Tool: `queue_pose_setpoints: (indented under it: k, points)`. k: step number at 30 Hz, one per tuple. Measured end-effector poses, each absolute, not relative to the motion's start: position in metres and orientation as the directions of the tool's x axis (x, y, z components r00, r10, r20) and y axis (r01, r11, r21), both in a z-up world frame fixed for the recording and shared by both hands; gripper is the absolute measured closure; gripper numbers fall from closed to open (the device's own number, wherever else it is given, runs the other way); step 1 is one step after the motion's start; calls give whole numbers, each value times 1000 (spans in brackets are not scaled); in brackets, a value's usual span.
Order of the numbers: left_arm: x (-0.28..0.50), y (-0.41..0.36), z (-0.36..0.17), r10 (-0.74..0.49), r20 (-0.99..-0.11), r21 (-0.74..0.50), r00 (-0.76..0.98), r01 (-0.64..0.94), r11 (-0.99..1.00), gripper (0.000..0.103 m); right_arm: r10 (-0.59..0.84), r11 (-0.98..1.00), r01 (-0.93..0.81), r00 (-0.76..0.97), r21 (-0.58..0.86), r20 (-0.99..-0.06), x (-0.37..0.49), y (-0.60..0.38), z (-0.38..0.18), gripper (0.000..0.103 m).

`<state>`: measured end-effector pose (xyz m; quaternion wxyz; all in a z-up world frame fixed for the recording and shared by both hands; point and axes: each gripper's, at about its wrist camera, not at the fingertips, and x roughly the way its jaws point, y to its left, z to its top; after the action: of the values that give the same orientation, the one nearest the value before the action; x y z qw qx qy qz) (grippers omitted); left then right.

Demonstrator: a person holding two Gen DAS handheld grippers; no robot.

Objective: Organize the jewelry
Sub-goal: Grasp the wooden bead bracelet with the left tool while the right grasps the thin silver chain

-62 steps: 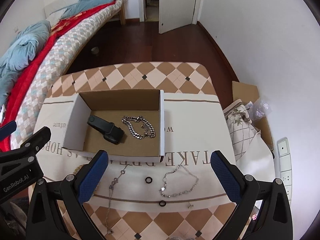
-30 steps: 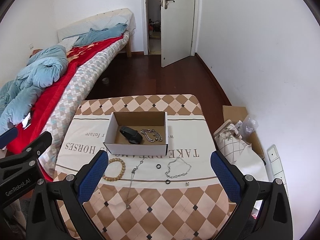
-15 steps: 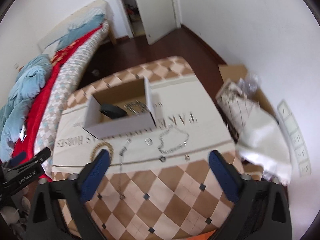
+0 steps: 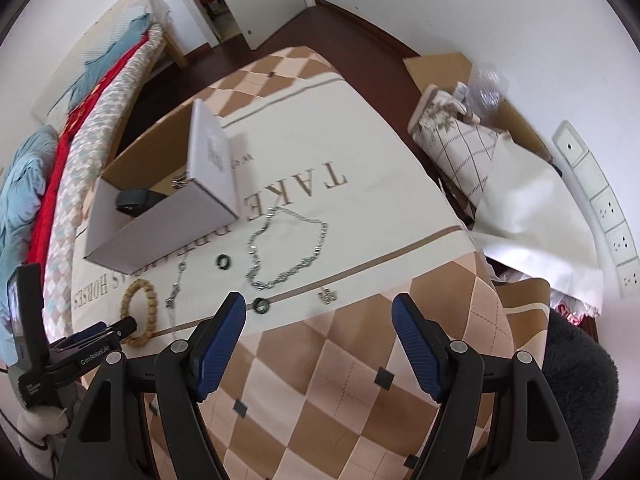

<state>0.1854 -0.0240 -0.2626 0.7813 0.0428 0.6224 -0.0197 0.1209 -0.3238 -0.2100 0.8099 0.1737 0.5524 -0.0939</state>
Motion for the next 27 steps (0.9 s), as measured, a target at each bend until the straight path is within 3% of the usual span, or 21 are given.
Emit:
queue_pose_setpoints:
  k: [4, 14, 20, 23, 27]
  points:
    - [185, -32, -260, -12, -973, 16, 231, 118, 993, 95, 43, 915, 360, 360, 182, -932, 125, -329, -216, 26]
    - [174, -9, -246, 12, -967, 31, 255, 71, 997, 97, 90, 917, 332, 368, 221, -926, 130, -320, -215, 26]
    - [160, 14, -231, 64, -956, 77, 287, 37, 996, 97, 192, 944, 183, 374, 276, -907, 148, -262, -220, 26]
    - [157, 26, -231, 87, -956, 94, 281, 13, 995, 97, 252, 945, 108, 355, 308, -900, 162, -225, -232, 35]
    - [152, 38, -229, 102, -955, 103, 278, -11, 995, 97, 249, 956, 64, 340, 286, -907, 170, -189, -250, 39]
